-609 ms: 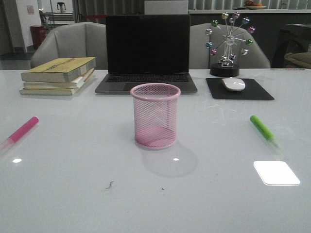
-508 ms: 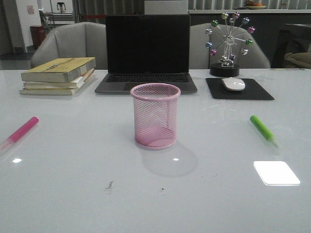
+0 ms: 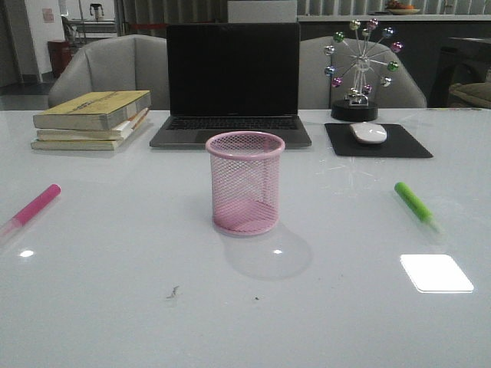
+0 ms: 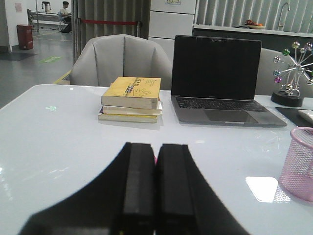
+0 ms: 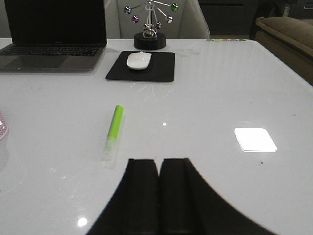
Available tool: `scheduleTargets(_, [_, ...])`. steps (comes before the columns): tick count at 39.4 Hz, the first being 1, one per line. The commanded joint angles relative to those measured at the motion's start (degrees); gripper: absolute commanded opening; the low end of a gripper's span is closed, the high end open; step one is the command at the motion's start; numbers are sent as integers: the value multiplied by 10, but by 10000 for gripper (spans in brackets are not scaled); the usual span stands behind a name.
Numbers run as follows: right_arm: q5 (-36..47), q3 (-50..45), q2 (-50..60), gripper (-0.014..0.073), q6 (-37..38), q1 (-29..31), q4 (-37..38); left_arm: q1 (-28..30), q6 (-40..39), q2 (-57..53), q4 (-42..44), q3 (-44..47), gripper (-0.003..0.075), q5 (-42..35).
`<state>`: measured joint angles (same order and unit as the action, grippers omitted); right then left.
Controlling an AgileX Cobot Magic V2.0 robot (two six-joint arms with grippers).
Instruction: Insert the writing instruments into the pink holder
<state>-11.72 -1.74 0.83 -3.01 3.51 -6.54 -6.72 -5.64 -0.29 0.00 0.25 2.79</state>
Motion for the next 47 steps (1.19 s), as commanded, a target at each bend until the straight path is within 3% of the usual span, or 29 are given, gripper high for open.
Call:
scheduleTargets(1, [49,-1,8,57,1,0,3,-1,-1,-12,-3,2,92,-53])
scheduleTargets(11, [56,-1,8,57,0,0,12,-1,-1,-12,-3,2,92,-192])
scheduleTargets(16, [110,-1,8,57,0,0,17,-1,-1,-12,-3,2,92,-251])
scheduleTargets(32, [416,-1,8,57,2,0,17,-1,-1,-12,-3,-5,92,-321])
scheduleTargets(37, [492,4,8,57,37,0,15,-2,-1,-12,-3,-17,92,-325])
scheduleTargets(42, [475,38,8,57,76,0,17,-2,-1,-11,8,-58,92,-301])
scheduleTargets(47, [340,104,7,57,76,0,23,-2,-1,-4,33,-120,92,-216])
